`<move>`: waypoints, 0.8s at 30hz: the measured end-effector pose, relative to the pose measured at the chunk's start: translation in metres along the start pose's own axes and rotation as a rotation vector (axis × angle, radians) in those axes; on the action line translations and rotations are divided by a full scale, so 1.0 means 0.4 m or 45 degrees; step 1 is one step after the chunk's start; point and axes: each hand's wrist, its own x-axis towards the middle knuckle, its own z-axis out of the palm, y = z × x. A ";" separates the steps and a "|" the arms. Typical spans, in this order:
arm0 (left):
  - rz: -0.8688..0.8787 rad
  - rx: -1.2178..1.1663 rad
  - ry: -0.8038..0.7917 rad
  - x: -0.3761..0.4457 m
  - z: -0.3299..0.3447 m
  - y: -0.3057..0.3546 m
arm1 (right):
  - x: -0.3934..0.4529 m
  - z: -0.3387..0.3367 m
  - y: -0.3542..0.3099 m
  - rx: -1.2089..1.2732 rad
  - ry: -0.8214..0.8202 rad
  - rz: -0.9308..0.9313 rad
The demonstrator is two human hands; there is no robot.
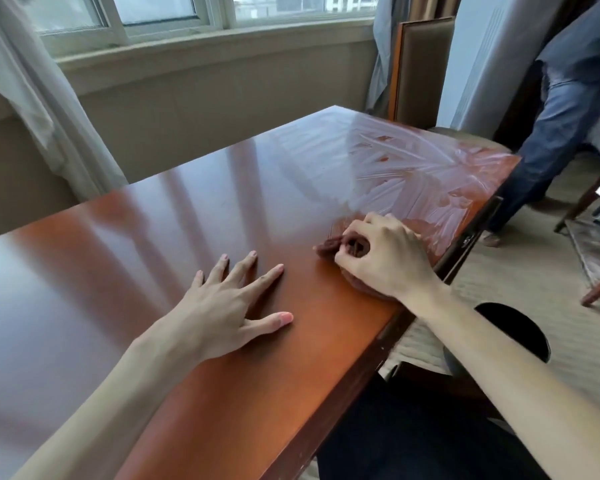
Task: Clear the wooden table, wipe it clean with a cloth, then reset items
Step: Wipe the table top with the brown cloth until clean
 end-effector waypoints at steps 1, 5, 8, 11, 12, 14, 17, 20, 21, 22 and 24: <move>-0.001 -0.007 0.005 -0.001 -0.001 0.000 | 0.047 0.007 0.018 -0.026 0.004 0.101; -0.006 -0.034 -0.019 -0.001 -0.007 0.001 | -0.017 0.033 -0.034 -0.098 0.088 0.011; -0.037 -0.086 -0.019 0.011 -0.037 0.001 | -0.057 0.024 -0.041 0.079 -0.025 -0.191; -0.087 -0.108 0.144 0.049 -0.058 -0.006 | 0.124 0.066 0.001 -0.016 -0.002 0.025; -0.114 -0.094 0.225 0.070 -0.059 -0.012 | 0.167 0.090 -0.001 -0.050 -0.001 0.113; -0.172 -0.071 0.362 0.125 -0.058 -0.031 | 0.194 0.135 -0.037 -0.108 0.007 0.077; -0.276 -0.074 0.489 0.226 -0.067 -0.080 | 0.187 0.167 -0.077 -0.011 -0.024 -0.141; -0.409 -0.101 0.473 0.328 -0.093 -0.142 | 0.299 0.206 -0.066 0.020 -0.019 -0.142; -0.451 -0.115 0.461 0.358 -0.093 -0.163 | 0.348 0.233 -0.066 -0.001 -0.015 -0.141; -0.482 -0.139 0.453 0.385 -0.090 -0.181 | 0.401 0.263 -0.070 -0.021 -0.027 -0.143; -0.512 -0.198 0.446 0.422 -0.074 -0.208 | 0.504 0.322 -0.083 -0.008 -0.050 -0.157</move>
